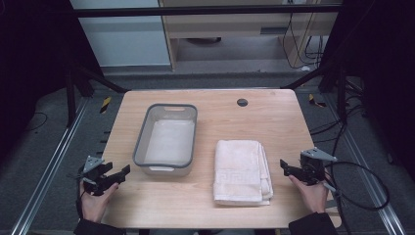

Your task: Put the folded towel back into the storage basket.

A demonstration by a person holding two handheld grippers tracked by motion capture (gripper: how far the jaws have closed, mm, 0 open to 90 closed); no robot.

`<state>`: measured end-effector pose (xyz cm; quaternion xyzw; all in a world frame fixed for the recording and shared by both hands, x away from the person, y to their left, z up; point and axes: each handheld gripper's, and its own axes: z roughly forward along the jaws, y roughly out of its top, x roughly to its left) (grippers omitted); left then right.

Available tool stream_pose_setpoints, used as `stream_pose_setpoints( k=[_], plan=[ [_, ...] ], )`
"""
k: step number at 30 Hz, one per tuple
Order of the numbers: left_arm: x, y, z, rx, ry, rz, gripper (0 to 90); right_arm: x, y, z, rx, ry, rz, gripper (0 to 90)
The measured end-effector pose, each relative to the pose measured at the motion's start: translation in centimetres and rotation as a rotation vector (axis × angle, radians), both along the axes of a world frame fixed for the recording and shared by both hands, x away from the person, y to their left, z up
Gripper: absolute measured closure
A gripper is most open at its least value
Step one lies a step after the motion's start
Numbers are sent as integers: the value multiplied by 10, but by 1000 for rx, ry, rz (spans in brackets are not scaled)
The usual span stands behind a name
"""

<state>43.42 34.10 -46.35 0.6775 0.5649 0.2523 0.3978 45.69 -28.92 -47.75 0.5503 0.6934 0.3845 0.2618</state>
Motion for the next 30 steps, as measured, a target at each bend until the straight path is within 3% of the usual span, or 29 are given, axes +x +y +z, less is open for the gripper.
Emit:
stream_pose_setpoints(
  k=[6, 12, 22, 30],
  plan=[
    [-6, -3, 10, -1, -42, 2, 301, -2, 0, 2, 11, -18, 16, 184],
    [-9, -4, 12, 0, -51, 5, 312, -3, -2, 4, 25, -30, 15, 196],
    [-10, -11, 16, -3, -51, -6, 314, -8, 2, 15, 59, -96, 27, 251],
    [-14, -18, 22, -24, -73, -21, 318, -8, 6, 22, 77, -99, 59, 251]
  ],
)
